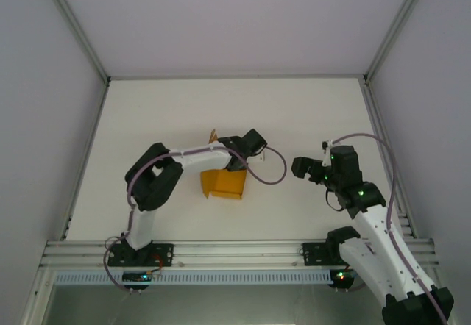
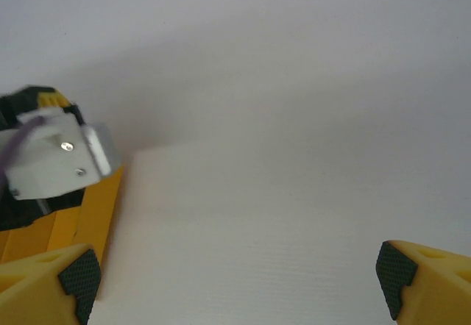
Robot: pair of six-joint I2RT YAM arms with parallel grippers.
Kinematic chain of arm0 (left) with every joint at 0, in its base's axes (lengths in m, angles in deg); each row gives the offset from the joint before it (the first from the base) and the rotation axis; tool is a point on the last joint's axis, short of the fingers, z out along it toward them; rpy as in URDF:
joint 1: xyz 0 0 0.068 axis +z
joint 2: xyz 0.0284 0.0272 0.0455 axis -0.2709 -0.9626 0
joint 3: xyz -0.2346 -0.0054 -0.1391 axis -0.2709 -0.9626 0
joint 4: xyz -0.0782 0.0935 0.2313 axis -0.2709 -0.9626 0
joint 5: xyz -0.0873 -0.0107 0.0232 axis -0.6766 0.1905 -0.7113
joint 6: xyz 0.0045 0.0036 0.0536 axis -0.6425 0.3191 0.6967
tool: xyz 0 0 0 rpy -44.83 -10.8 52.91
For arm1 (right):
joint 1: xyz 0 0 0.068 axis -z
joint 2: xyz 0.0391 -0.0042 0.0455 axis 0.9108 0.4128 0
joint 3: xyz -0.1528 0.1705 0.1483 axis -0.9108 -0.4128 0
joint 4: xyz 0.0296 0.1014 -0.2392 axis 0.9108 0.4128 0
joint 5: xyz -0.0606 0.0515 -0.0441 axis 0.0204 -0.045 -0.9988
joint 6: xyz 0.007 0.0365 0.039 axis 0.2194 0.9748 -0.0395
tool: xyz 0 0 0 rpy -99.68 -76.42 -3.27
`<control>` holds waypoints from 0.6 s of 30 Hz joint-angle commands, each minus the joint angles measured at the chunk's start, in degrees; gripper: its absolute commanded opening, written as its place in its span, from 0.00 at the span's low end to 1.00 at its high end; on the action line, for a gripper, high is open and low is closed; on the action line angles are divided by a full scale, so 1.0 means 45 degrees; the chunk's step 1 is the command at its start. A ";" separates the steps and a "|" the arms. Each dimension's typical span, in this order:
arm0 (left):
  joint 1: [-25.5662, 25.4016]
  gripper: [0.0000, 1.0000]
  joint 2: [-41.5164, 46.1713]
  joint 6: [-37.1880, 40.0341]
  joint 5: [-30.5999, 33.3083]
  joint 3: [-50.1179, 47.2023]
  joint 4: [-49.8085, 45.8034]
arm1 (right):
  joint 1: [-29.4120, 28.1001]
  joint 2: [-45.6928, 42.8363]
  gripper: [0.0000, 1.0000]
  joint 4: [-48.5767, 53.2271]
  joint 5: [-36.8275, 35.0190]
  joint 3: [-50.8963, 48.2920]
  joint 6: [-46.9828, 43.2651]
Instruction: Assemble paper box
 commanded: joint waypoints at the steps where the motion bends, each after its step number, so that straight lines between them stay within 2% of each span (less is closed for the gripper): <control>1: -0.0065 0.73 0.1498 -0.0056 -0.0925 0.0044 -0.0946 | 0.0107 -0.0112 0.99 -0.0161 0.0293 0.0215 -0.0541; 3: -0.0051 0.75 0.2027 -0.0355 -0.1782 0.0174 -0.1232 | 0.0118 -0.0087 0.99 -0.0443 0.0318 0.0162 -0.0736; 4: -0.0068 0.79 0.2261 -0.0417 -0.2338 0.0217 -0.1289 | 0.0146 -0.0040 0.99 -0.0596 0.0304 0.0161 -0.0782; 5: -0.0054 1.00 0.2489 -0.0400 -0.2924 0.0241 -0.1321 | 0.0191 0.0039 0.99 -0.0698 0.0261 0.0168 -0.0778; 13: -0.0030 1.00 0.2895 -0.0291 -0.3302 0.0489 -0.1114 | 0.0319 0.0988 0.99 -0.0963 0.0618 0.0785 -0.1175; 16: 0.0073 1.00 0.3696 -0.1366 -0.3445 0.0433 -0.0702 | 0.0301 0.1684 0.99 -0.1721 0.0770 0.1048 -0.2271; 18: 0.0140 0.99 0.4693 -0.2389 -0.3294 0.0086 0.0111 | 0.0142 0.2602 0.99 -0.2129 0.1676 0.1354 -0.3088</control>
